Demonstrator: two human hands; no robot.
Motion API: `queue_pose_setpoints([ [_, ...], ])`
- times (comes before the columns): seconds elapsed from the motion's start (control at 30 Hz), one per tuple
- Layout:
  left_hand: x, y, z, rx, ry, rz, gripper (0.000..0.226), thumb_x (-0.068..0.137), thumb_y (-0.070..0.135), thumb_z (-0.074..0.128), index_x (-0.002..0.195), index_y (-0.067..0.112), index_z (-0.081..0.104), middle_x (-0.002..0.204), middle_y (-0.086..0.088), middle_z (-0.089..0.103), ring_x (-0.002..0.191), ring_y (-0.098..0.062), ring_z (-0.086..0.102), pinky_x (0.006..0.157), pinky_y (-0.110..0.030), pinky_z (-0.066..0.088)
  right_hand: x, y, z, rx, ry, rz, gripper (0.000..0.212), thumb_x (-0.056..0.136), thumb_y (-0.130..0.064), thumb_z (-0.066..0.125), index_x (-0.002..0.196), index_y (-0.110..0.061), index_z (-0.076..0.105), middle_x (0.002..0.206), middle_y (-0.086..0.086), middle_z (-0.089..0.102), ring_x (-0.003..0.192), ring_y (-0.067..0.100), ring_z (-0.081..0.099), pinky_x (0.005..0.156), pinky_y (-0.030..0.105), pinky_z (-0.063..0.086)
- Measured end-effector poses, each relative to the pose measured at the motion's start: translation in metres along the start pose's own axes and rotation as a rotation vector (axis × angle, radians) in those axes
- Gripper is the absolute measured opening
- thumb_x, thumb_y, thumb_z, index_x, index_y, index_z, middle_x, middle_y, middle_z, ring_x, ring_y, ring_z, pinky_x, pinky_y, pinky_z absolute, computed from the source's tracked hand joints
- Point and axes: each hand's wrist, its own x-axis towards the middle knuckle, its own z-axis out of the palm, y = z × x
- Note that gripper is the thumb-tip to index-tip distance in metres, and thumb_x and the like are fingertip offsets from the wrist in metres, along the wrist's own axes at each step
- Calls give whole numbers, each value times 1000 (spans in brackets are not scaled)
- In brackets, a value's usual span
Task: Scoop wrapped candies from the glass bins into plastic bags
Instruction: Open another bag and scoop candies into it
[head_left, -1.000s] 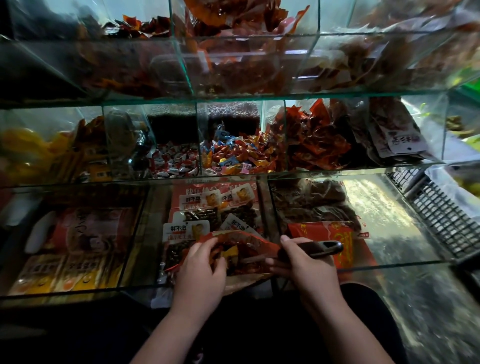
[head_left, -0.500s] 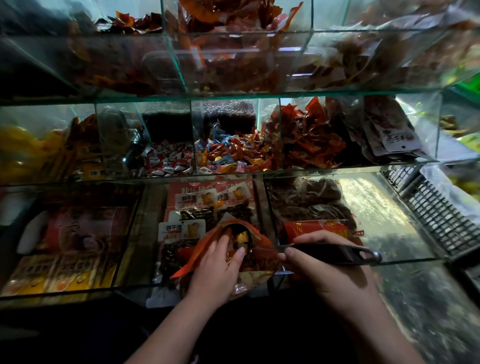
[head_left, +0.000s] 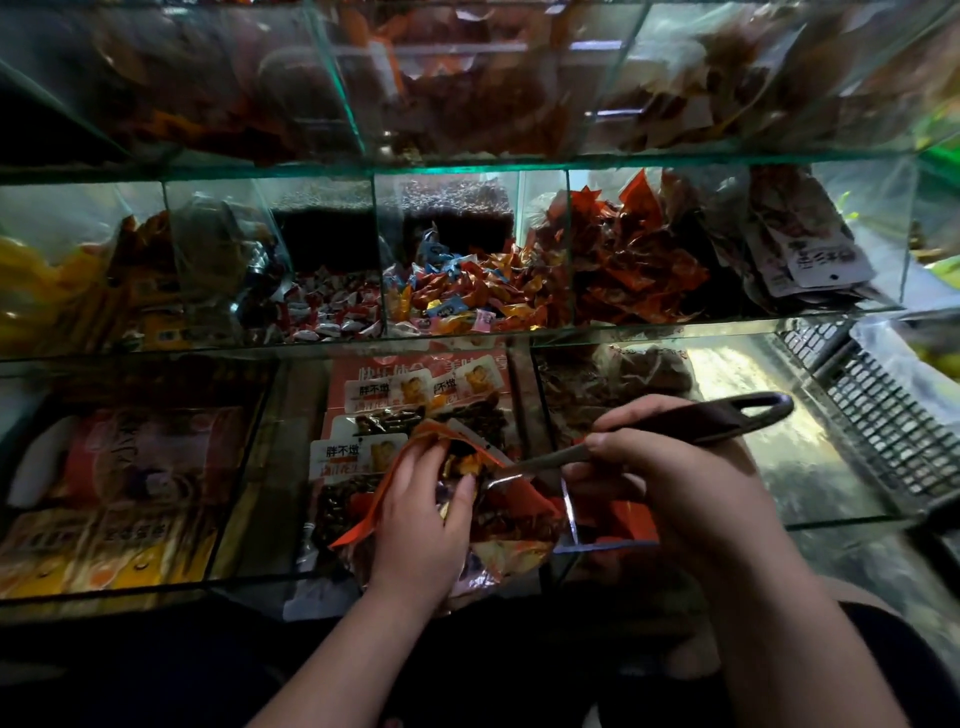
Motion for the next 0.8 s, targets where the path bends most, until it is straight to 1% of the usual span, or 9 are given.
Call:
queue_pose_setpoints([
  [0.13,-2,10,-7,1,71,7,63,93,63,42,144,26,52,149,8,44,139,-9,33,113,-32,26,11,-20,10,6,-60,-91,10,64,-4,74,69,-13,76,64,17,72,67,43,76,59,35,61],
  [0.23,-2,12,-16,57,144,67,56,98,61,40,136,23,60,140,8,50,134,-11,39,112,-36,33,10,-27,16,21,-107,-122,7,66,-5,75,72,-9,75,67,20,73,66,43,76,59,36,61],
  [0.37,2,14,-23,92,191,108,45,96,51,49,119,18,71,120,11,53,118,-5,43,102,-32,38,4,-25,18,61,-119,-52,9,74,4,76,72,-5,74,70,25,72,68,44,76,61,40,62],
  [0.47,3,17,-29,121,181,142,27,95,34,63,114,19,74,116,13,54,115,-2,43,101,-39,45,4,-25,15,68,-81,-12,16,81,7,73,71,-5,74,70,27,72,65,42,76,53,32,60],
  [0.5,3,19,-32,131,174,161,24,95,33,64,113,20,75,116,15,54,115,-1,44,100,-38,46,5,-25,13,74,-62,-19,16,80,6,73,69,-6,74,68,27,72,63,41,76,51,30,58],
  [0.6,4,31,-42,154,167,237,30,92,40,59,112,26,75,114,21,54,113,3,46,93,-22,40,5,-31,9,92,-25,-79,8,70,-4,75,65,-10,74,59,19,69,57,40,74,52,33,58],
  [0.67,6,43,-49,176,172,285,33,90,43,57,112,26,75,114,21,54,113,5,45,93,-17,35,6,-41,6,108,-10,-113,4,63,-10,70,63,-12,74,56,15,68,54,38,73,51,35,58],
  [0.73,16,58,-59,202,208,367,30,90,40,59,110,24,75,113,17,56,112,0,48,92,-16,35,11,-53,4,147,-6,-135,5,63,-10,68,62,-13,73,56,14,68,53,37,72,52,39,59],
  [0.8,35,71,-66,221,240,452,29,89,36,61,108,19,75,112,11,59,110,-7,51,91,-23,41,20,-63,2,216,-8,-146,7,65,-8,68,61,-13,71,57,14,67,54,37,72,54,40,59],
])
